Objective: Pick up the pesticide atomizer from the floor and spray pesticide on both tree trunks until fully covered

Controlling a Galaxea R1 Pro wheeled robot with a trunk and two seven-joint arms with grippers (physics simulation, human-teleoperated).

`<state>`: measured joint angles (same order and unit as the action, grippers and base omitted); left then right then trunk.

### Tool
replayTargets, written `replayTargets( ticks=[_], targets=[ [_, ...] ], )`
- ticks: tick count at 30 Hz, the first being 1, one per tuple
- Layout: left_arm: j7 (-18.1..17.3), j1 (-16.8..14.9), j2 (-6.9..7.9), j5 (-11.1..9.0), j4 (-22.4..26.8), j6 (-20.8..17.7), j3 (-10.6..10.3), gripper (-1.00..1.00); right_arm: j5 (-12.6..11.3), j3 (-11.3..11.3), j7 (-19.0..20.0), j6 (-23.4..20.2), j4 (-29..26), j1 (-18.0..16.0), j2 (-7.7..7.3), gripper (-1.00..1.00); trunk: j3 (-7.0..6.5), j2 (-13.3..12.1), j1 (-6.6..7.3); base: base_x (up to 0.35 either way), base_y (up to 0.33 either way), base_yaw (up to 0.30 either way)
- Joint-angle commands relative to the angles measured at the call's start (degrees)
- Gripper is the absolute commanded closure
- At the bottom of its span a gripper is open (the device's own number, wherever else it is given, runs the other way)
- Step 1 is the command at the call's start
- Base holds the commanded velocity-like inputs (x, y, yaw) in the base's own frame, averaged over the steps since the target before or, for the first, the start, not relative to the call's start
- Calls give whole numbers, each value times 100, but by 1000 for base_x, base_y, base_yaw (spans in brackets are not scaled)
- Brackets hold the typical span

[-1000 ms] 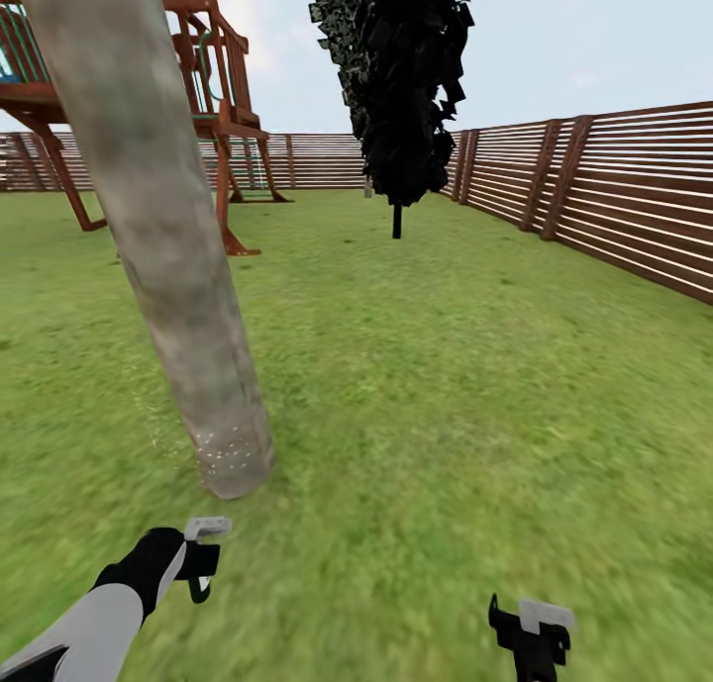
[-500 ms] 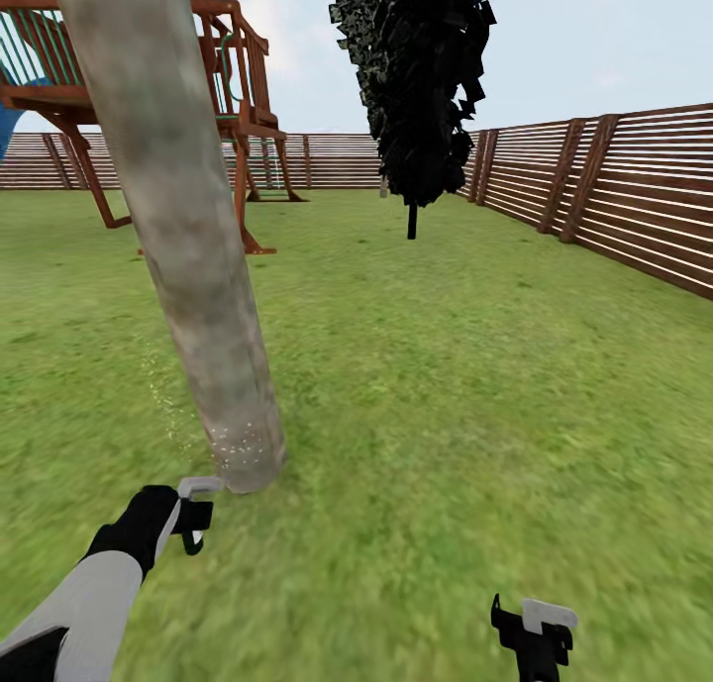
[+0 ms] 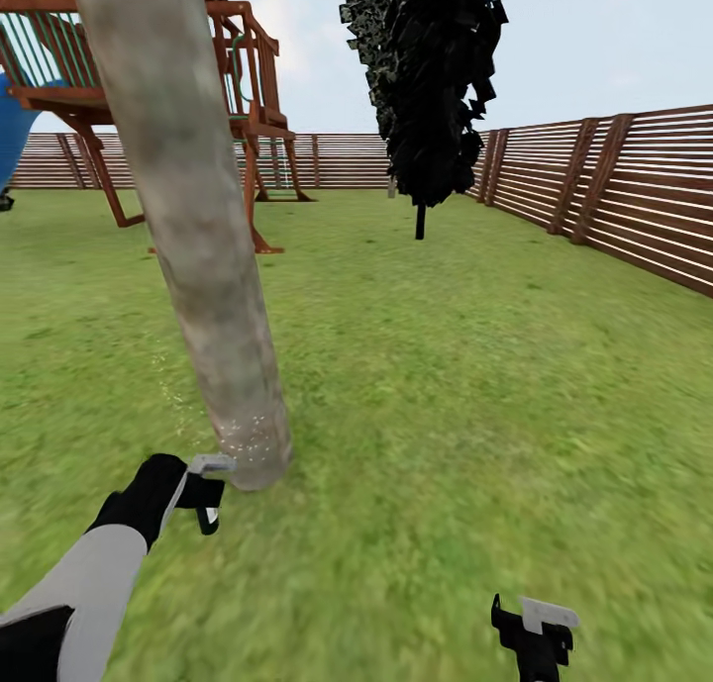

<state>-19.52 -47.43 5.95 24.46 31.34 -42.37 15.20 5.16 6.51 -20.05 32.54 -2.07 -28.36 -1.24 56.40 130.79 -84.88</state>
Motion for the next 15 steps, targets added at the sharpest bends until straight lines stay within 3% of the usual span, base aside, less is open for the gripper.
replayTargets(
  ticks=[1, 7, 12, 15],
  targets=[
    [-53, -8, -24, 90, 35, -12, 6, 100, 56, 43, -16, 15, 5, -3, 0, -100, 5, 2, 1, 0, 0, 267],
    [-294, -170, 224, 84, 218, -101, -12, 100, 56, 43, -16, 15, 5, -3, 1, -100, 5, 2, 1, 0, 0, 254],
    [-363, -192, 358, 105, 272, -233, -24, 100, 56, 43, -15, 15, 5, -3, 0, -100, 5, 2, 1, 0, 0, 28],
    [-368, -208, 331, 94, 316, -243, -24, 100, 56, 43, -16, 15, 5, -3, -1, -100, 5, 2, 1, 0, 0, 32]
  ],
)
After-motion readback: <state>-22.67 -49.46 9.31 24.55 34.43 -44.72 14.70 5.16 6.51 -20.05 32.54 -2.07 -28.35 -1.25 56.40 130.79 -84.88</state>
